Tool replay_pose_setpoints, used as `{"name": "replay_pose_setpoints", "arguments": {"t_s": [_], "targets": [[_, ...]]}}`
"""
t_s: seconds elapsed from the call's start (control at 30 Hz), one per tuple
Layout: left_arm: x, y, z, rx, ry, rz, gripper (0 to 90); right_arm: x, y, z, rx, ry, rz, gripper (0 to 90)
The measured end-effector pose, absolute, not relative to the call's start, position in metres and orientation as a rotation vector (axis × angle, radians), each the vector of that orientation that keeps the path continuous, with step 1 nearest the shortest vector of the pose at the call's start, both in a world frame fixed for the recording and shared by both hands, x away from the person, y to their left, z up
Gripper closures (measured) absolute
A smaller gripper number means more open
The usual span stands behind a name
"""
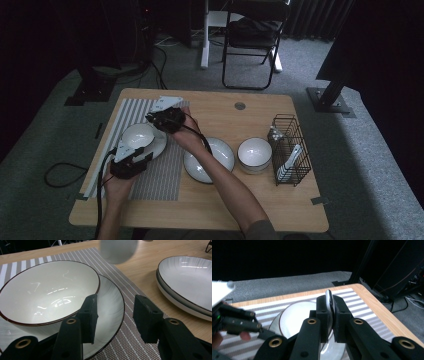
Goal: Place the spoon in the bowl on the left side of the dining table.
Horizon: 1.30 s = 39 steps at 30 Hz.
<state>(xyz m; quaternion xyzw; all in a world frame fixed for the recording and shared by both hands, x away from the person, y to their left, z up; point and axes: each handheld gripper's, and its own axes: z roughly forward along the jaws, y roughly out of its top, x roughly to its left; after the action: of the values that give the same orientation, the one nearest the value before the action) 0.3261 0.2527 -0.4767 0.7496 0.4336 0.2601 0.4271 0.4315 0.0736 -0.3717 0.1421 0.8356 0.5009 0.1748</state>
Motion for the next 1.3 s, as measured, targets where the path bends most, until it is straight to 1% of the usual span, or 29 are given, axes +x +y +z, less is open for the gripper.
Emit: {"name": "replay_pose_setpoints", "arguments": {"t_s": [0.27, 0.57, 1.03, 1.3], "targets": [[0.325, 0.261, -0.476, 1.853, 1.107, 0.664, 56.0, 0.435, 0.099, -0.373, 0.383, 2.363, 1.424, 84.8], [0.323, 0.272, -0.475, 1.835, 1.142, 0.683, 56.2, 0.441, 0.112, -0.386, 0.412, 2.369, 1.401, 84.8], [0.323, 0.276, -0.477, 1.822, 1.156, 0.678, 56.2, 0.442, 0.111, -0.413, 0.412, 2.429, 1.293, 84.0], [0.324, 0.276, -0.477, 1.82, 1.158, 0.672, 56.1, 0.438, 0.103, -0.413, 0.38, 2.432, 1.267, 83.6]]}}
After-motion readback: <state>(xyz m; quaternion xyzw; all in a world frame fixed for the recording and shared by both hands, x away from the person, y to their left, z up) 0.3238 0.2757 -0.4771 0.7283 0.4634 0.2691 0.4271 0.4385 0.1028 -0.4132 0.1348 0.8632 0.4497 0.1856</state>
